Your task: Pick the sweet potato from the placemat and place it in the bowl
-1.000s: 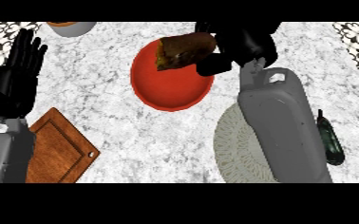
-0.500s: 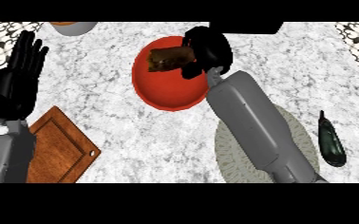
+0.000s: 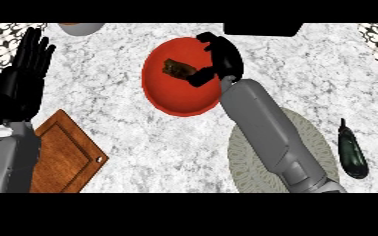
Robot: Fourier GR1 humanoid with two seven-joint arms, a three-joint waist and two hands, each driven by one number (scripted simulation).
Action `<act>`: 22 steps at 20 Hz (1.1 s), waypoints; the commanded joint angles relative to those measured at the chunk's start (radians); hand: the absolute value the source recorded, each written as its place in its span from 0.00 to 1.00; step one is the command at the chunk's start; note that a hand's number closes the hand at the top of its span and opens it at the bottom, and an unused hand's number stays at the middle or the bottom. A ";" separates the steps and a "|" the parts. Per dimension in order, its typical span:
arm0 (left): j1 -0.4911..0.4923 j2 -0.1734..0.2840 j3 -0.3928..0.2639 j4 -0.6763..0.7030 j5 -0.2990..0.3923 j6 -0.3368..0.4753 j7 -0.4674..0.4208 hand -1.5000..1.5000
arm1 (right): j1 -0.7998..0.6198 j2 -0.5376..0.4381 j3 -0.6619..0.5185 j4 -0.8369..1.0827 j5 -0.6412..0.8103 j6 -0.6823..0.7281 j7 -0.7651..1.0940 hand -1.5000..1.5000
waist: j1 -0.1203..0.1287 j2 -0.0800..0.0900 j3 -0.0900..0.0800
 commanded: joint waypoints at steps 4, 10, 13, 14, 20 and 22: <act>0.026 -0.003 0.009 0.027 0.005 -0.018 -0.039 0.50 | -0.003 0.000 0.007 -0.016 -0.122 -0.312 -0.142 0.00 | -0.008 -0.004 0.000; 0.046 0.000 0.019 -0.030 -0.007 0.016 -0.003 0.50 | 0.034 -0.048 -0.147 -0.030 -0.146 -0.372 -0.228 0.00 | -0.040 -0.012 0.000; 0.045 0.019 0.031 -0.030 0.002 -0.001 -0.003 0.50 | 0.119 -0.102 -0.226 -0.040 -0.215 -0.375 -0.348 0.00 | -0.041 -0.009 0.000; 0.067 0.001 0.033 -0.001 0.000 0.001 -0.033 0.50 | 0.105 -0.091 -0.217 -0.088 -0.207 -0.368 -0.268 0.00 | -0.046 -0.012 -0.001; 0.079 -0.007 0.037 -0.032 0.010 0.002 -0.021 0.50 | 0.329 -0.229 -0.331 -0.233 -0.372 -0.199 -0.462 0.00 | -0.054 -0.014 0.000; 0.071 -0.010 0.025 -0.031 -0.003 0.004 -0.024 0.50 | 0.343 -0.277 -0.386 -0.218 -0.434 -0.122 -0.534 0.00 | -0.047 -0.011 0.000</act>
